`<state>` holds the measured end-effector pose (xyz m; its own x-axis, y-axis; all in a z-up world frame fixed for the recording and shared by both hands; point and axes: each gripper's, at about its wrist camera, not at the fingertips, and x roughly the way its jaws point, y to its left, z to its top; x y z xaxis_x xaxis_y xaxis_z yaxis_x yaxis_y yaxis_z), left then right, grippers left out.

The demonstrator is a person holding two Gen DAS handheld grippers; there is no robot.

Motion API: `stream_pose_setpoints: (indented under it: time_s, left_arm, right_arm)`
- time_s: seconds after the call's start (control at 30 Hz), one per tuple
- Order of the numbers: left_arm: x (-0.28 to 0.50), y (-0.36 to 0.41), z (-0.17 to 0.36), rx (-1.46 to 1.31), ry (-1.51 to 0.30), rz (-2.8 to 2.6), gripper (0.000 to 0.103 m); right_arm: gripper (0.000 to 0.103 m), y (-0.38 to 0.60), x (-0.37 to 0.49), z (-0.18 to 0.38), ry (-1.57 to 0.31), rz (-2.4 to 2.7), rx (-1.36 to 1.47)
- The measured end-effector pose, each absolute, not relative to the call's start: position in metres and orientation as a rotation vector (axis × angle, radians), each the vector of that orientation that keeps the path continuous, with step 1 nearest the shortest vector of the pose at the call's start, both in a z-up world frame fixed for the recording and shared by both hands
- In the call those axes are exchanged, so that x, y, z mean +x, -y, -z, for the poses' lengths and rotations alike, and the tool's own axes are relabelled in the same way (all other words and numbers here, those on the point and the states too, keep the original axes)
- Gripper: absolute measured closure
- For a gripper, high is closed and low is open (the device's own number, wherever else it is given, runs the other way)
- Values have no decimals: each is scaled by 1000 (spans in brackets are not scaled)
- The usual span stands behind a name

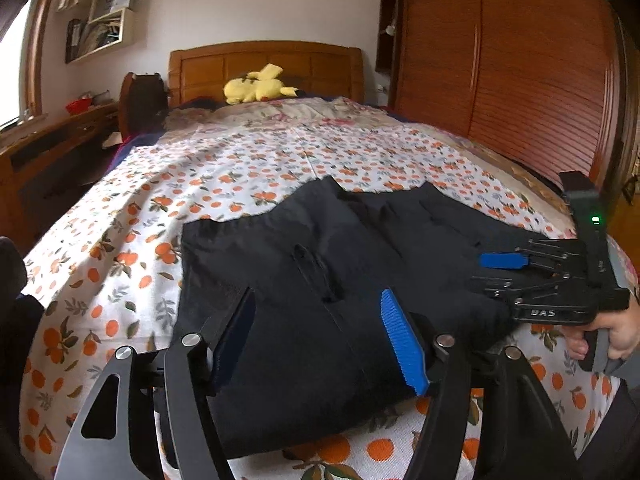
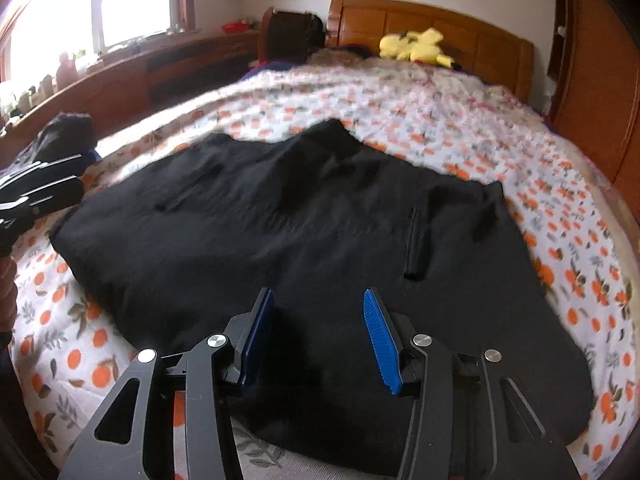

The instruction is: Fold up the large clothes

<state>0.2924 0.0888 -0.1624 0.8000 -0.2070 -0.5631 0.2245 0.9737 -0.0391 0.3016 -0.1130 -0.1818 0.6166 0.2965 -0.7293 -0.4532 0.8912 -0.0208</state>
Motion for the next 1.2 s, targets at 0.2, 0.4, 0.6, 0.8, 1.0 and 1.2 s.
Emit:
stream_pose_setpoints:
  time_s: [0.2, 0.4, 0.6, 0.8, 1.0, 1.2]
  left_arm:
    - [288, -73, 175, 56, -633, 261, 36]
    - [282, -57, 182, 69, -647, 292, 36]
    - [279, -44, 197, 92, -674, 298, 36]
    - [286, -40, 210, 113, -711, 279, 36]
    - [287, -40, 216, 120, -721, 276, 36]
    - [287, -40, 217, 121, -718, 273, 36]
  right_arm:
    - [58, 106, 302, 199, -835, -436, -271]
    - [58, 111, 288, 185, -784, -400, -249]
    - [58, 121, 278, 184, -787, -432, -209]
    - [56, 141, 265, 173, -758, -396, -153]
    - [45, 181, 249, 157, -693, -261, -103]
    - [32, 224, 245, 158, -687, -92, -79]
